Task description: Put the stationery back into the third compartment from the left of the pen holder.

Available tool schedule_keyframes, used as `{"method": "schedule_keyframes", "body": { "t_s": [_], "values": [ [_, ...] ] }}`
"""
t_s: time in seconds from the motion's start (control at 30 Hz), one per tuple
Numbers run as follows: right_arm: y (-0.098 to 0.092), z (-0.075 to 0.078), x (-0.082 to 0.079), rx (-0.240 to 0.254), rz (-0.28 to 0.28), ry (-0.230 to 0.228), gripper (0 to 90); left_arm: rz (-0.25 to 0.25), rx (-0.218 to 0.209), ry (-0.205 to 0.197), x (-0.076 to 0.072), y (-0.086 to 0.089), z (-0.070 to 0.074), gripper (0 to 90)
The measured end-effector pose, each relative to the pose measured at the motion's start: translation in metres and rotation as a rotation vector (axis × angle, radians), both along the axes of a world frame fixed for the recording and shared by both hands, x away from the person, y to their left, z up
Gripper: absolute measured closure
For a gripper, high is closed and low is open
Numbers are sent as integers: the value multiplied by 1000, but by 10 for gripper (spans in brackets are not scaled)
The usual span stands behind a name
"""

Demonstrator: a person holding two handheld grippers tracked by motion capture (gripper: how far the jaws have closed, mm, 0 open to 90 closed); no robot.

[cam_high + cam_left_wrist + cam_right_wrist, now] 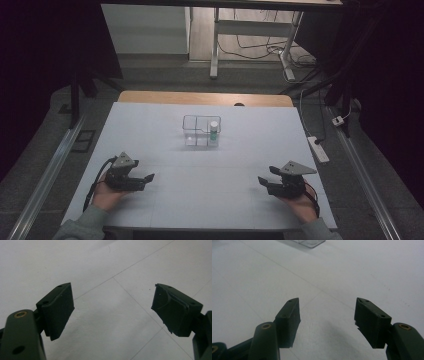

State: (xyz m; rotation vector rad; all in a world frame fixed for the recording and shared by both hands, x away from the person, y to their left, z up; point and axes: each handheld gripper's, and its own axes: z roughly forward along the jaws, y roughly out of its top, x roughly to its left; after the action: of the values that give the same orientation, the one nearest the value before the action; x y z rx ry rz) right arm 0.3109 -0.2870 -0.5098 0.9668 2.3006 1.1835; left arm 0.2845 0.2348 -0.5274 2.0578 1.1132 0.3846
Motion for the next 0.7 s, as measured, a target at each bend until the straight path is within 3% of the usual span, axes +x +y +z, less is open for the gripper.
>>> {"method": "schedule_keyframes", "body": {
  "t_s": [0.27,0.43,0.7],
  "values": [
    [1,-2,0,-10,1,-2,359,1,0,-1,0,0,0,172],
    [0,-1,0,12,1,-8,359,3,0,-3,0,0,0,172],
    [1,-1,0,-15,11,-18,360,2,-2,-10,0,0,1,172]
  ]
}}
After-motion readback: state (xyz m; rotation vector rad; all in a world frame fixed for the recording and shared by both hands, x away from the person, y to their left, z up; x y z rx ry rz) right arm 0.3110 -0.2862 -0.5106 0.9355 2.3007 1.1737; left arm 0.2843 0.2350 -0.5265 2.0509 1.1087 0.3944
